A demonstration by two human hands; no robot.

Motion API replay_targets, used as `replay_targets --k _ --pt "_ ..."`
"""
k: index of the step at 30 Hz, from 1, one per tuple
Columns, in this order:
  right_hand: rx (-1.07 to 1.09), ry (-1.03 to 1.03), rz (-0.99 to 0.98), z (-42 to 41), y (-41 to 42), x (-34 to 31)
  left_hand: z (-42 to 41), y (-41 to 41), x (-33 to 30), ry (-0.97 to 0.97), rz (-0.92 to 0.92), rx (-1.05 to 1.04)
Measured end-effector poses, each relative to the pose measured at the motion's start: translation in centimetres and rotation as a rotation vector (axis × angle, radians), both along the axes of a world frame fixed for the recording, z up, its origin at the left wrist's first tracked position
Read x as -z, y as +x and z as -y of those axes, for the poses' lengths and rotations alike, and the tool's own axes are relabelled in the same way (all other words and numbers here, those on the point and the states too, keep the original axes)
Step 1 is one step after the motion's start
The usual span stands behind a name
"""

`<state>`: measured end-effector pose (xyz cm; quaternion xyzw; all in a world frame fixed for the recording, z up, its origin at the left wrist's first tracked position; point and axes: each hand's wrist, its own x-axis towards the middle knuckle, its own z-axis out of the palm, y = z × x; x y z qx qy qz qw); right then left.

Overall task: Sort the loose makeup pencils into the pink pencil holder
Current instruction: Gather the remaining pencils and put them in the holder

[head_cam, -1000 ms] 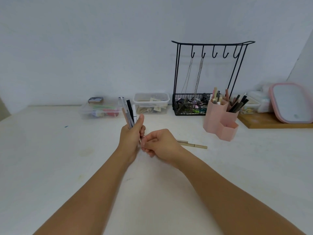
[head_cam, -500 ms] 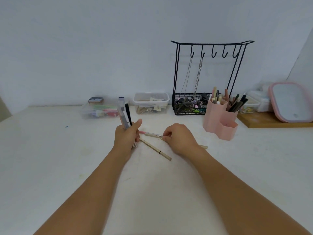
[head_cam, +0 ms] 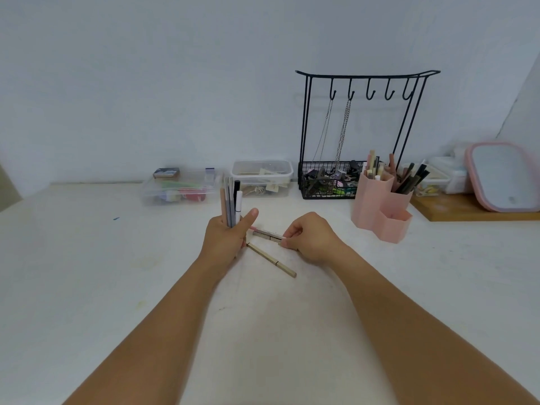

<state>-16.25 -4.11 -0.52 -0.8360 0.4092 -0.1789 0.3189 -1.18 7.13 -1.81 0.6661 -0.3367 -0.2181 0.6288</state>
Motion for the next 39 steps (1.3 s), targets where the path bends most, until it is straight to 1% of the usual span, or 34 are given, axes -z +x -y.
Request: replay_targets --k 3,6,8,10,12,16,20,23,26,27,28,29,31,32,33,35,37,39 --pt "0.053 0.017 0.172 -0.2 -0.3 -0.1 0.1 0.2 0.1 -0.026 -0.038 -0.012" --pt "0.091 0.133 0.419 -0.9 -0.4 -1.0 0.2 0.2 0.0 -0.091 -0.130 -0.026" --pt "0.065 0.245 0.554 -1.6 -0.2 -1.8 0.2 0.0 -0.3 -0.134 -0.192 -0.034" --pt "-0.022 0.359 0.636 -2.5 0.0 -2.3 0.1 -0.2 -0.6 -0.160 -0.232 -0.011" --pt "-0.111 0.402 0.644 -3.7 0.4 -2.3 0.0 -0.7 -0.7 -0.191 -0.253 0.032" --pt "-0.236 0.332 0.590 -5.3 1.7 -1.1 -0.2 -1.8 -0.8 -0.250 -0.288 0.112" --pt "-0.257 0.312 0.582 -5.6 2.1 -0.1 -0.1 -1.7 -0.4 -0.259 -0.355 0.165" --pt "-0.269 0.326 0.582 -6.0 2.1 0.2 0.3 -1.7 0.0 -0.200 -0.284 0.118" --pt "-0.238 0.306 0.510 -6.1 2.0 -0.3 0.4 -1.2 0.3 -0.167 -0.242 0.078" --pt "-0.213 0.248 0.470 -5.7 1.9 -0.6 0.4 -1.0 0.3 -0.167 -0.217 0.069" --pt "-0.180 0.149 0.415 -5.2 1.6 -1.0 0.3 -0.8 0.3 -0.165 -0.180 0.055" --pt "-0.144 0.014 0.335 -4.6 1.2 -1.5 0.3 -0.7 0.2 -0.160 -0.139 0.041" --pt "-0.091 -0.240 0.071 -2.9 0.0 -2.3 0.2 -0.5 0.1 -0.138 -0.085 0.018" --pt "-0.074 -0.293 -0.065 -2.1 -0.6 -2.5 0.2 -0.4 0.0 -0.125 -0.082 0.014" --pt "-0.061 -0.300 -0.172 -1.4 -1.2 -2.5 0.2 -0.4 0.0 -0.109 -0.079 0.020" --pt "-0.050 -0.268 -0.280 -0.7 -1.6 -2.2 0.1 -0.2 0.1 -0.059 -0.029 0.040" --pt "-0.057 -0.272 -0.306 -0.5 -1.5 -1.8 0.0 -0.1 0.3 -0.010 0.053 0.043" --pt "-0.048 -0.268 -0.288 -0.4 -1.2 -1.6 0.0 -0.1 0.3 -0.013 0.085 0.063"
